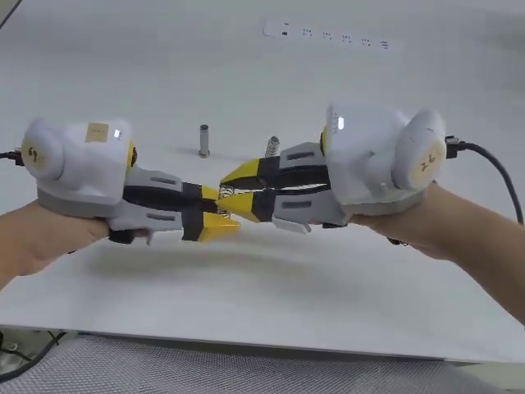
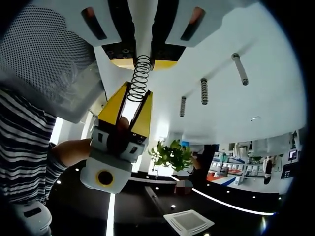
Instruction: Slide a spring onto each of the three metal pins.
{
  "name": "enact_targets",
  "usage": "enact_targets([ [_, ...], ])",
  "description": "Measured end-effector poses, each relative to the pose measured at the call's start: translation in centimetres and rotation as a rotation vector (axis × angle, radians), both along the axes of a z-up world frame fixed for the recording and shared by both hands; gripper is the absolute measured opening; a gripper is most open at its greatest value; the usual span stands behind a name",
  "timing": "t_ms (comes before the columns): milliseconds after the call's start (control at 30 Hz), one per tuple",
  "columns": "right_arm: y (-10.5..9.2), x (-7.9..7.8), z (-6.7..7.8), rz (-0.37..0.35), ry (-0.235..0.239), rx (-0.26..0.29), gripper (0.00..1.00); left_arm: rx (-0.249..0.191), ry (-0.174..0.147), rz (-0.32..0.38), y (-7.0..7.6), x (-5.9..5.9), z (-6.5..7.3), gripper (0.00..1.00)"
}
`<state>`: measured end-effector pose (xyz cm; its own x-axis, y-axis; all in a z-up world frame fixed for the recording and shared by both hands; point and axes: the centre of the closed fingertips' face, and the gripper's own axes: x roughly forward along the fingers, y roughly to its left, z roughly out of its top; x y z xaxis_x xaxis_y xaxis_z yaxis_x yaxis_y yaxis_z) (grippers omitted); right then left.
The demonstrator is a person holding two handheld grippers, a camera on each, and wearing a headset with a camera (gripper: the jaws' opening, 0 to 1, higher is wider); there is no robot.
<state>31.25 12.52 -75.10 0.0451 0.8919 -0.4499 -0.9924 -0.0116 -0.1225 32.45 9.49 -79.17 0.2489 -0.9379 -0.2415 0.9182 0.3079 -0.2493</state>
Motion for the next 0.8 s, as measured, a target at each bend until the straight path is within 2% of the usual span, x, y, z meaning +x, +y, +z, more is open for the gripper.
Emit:
enact_targets([
  [200, 0.19, 0.19, 0.22, -0.002, -0.014, 0.014, 0.11, -0.006, 0.004, 0.001, -0.27, 0.06, 0.27, 0.08],
  [267, 0.13, 0.25, 0.20, 0.000, -0.020, 0.010, 0.11, 0.008, -0.010, 0.007, -0.20, 0.05, 0.26, 0.08],
  [567, 0.43, 0.44, 0.68, 0.004, -0.023, 0.023, 0.11, -0.007, -0.004, 0.046, 0.02, 0.41, 0.78, 0.10],
  [667, 0.50, 0.54, 0.65, 0.004, -0.028, 0.019, 0.11, -0.001, 0.001, 0.051, 0.02, 0.31, 0.65, 0.14],
  [733, 0.52, 0.71, 0.75, 0.001, -0.034, 0.018, 0.11, 0.011, -0.006, 0.057, 0.04, 0.23, 0.43, 0.16],
  [800, 0.53, 0.83, 0.89, -0.002, -0.032, 0.021, 0.11, 0.005, -0.003, 0.068, 0.11, 0.36, 0.47, 0.21],
])
